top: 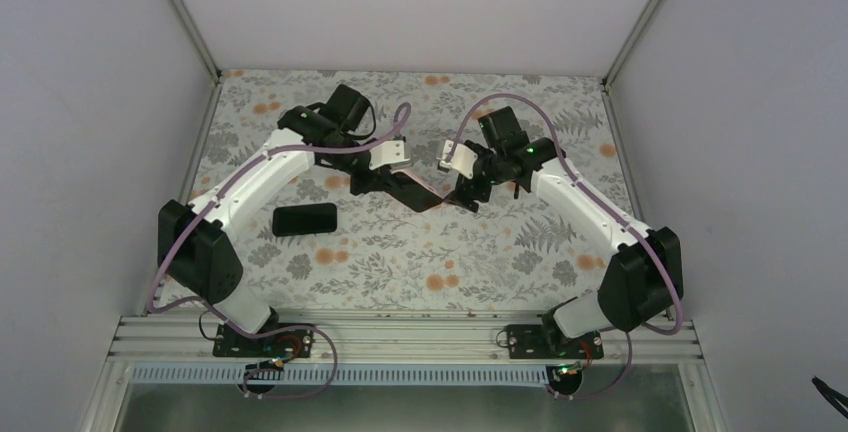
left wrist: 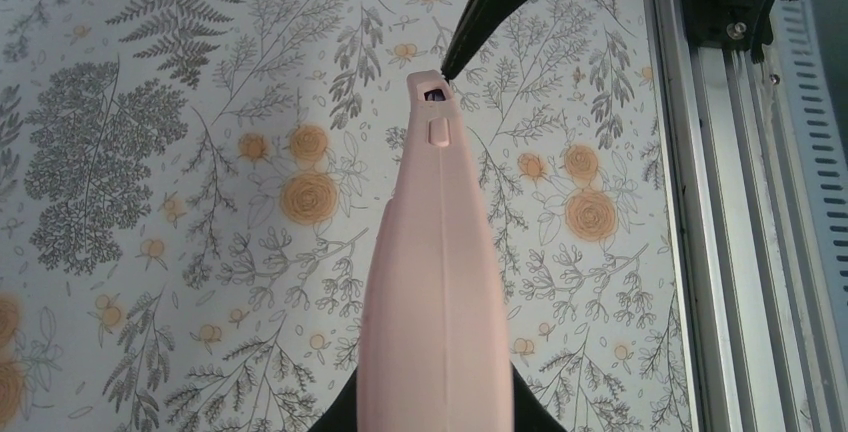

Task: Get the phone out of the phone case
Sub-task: Remove the phone case from the phone.

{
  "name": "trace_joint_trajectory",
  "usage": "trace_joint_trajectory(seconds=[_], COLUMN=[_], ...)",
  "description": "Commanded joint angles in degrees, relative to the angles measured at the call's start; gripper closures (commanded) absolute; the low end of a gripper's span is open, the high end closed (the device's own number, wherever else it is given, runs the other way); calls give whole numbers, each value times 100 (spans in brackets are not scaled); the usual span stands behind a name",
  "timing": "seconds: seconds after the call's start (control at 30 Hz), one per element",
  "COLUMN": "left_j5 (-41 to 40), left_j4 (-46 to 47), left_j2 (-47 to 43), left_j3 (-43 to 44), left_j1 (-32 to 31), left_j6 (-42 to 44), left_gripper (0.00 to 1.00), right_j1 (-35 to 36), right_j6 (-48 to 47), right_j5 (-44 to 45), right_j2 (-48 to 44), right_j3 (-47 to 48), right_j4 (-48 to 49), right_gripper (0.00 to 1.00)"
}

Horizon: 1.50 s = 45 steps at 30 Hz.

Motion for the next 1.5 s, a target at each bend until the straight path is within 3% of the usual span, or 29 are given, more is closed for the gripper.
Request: trace_joint_trajectory(seconds=[0.0,0.37,0.73,0.93,1.1,1.3,1.47], left_j5=[339,433,1520,1802,2035,2097,2432], left_j4=[27,53,-631,-620,-852,-953,-1098], left_j2=[-166,-183,217,348,432,497,520], left_j3=[116,143,419,611,828,1136,1262], left_j1=[-90,-218,-281,-281,-281,-251,-147], left_j6=[-27,-88,373,377,532,544,675], left_gripper=[98,98,98,98,98,98,98], right_j1=[-31,-51,-50,119,466,557,549], right_j6=[40,85,271,243,443,255,357], right_j5=[115,388,663,-40,-124,-1654,-1993], right_j2=[47,313,523,847,876,927,949], right_j3=[-50,53,356,945,1070,1538,1715], right_j4=[306,702,1242,461,430,-108,-92], right_gripper=[5,4,4,5,5,5,5])
